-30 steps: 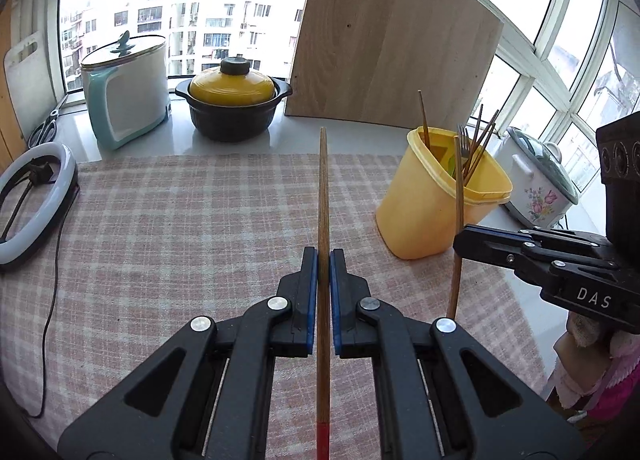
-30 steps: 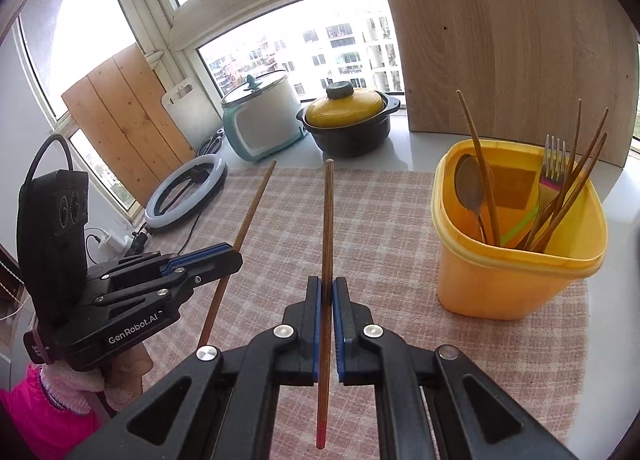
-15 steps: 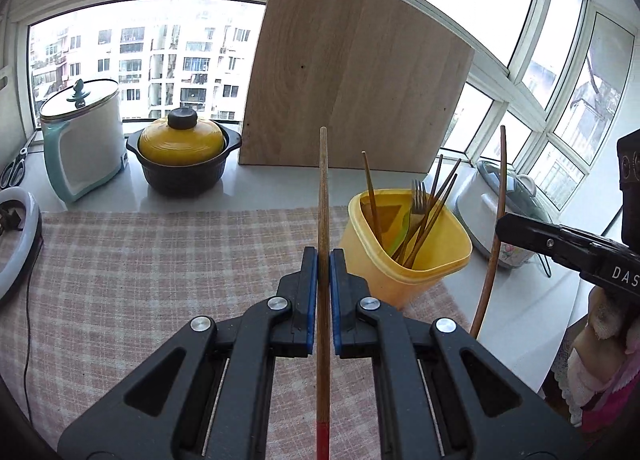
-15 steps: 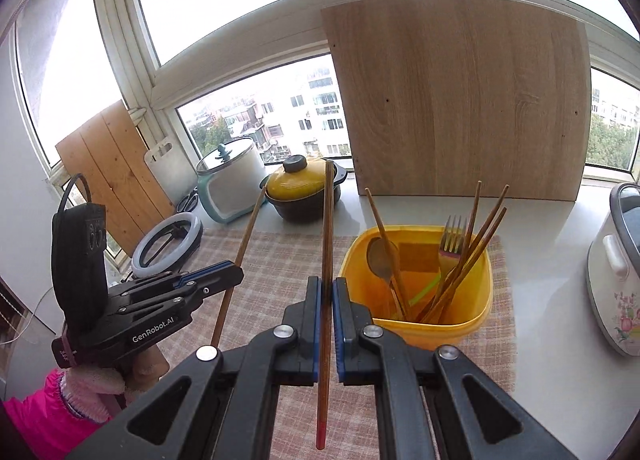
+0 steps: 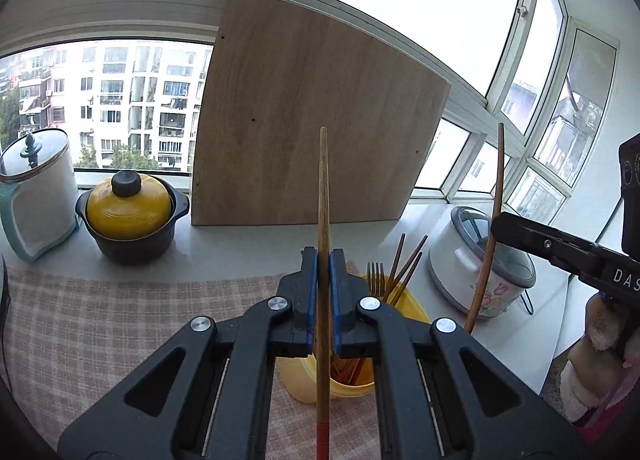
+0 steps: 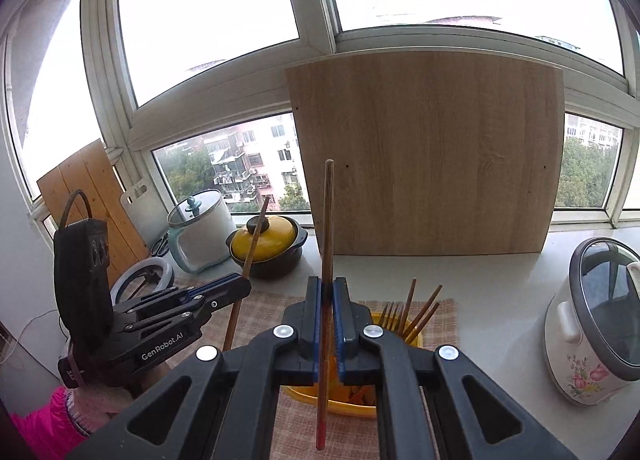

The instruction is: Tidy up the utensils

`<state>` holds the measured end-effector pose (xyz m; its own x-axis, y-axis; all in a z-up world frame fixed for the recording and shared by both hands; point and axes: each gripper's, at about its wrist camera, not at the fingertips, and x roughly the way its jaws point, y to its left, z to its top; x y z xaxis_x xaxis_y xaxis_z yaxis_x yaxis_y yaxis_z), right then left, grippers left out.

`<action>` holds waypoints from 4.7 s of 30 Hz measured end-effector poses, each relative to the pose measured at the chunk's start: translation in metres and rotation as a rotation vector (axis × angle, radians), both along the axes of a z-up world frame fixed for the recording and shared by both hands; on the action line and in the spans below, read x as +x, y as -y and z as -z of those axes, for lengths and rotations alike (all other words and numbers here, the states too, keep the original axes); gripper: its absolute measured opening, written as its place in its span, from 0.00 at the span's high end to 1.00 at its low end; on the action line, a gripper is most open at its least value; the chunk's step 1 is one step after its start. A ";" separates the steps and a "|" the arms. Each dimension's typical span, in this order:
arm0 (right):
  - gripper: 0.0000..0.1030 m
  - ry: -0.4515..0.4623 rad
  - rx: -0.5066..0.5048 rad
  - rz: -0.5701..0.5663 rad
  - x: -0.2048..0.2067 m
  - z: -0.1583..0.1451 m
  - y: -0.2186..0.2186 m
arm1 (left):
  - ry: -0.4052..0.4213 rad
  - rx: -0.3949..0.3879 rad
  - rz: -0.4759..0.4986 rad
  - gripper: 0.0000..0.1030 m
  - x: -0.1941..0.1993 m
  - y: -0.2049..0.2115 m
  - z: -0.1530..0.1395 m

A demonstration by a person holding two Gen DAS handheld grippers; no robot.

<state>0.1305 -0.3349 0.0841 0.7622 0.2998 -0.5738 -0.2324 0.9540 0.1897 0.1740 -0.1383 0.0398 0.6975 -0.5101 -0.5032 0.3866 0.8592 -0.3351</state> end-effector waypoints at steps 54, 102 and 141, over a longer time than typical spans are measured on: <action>0.97 -0.145 -0.050 0.044 0.043 0.081 0.030 | -0.043 0.010 0.031 0.96 0.012 0.039 0.033; 0.41 -0.118 -0.031 0.065 -0.041 0.069 0.024 | 0.006 0.111 0.051 0.66 -0.082 0.011 0.011; 0.00 0.053 -0.144 0.177 -0.084 0.043 0.011 | 0.081 0.216 -0.147 0.01 -0.136 -0.012 -0.016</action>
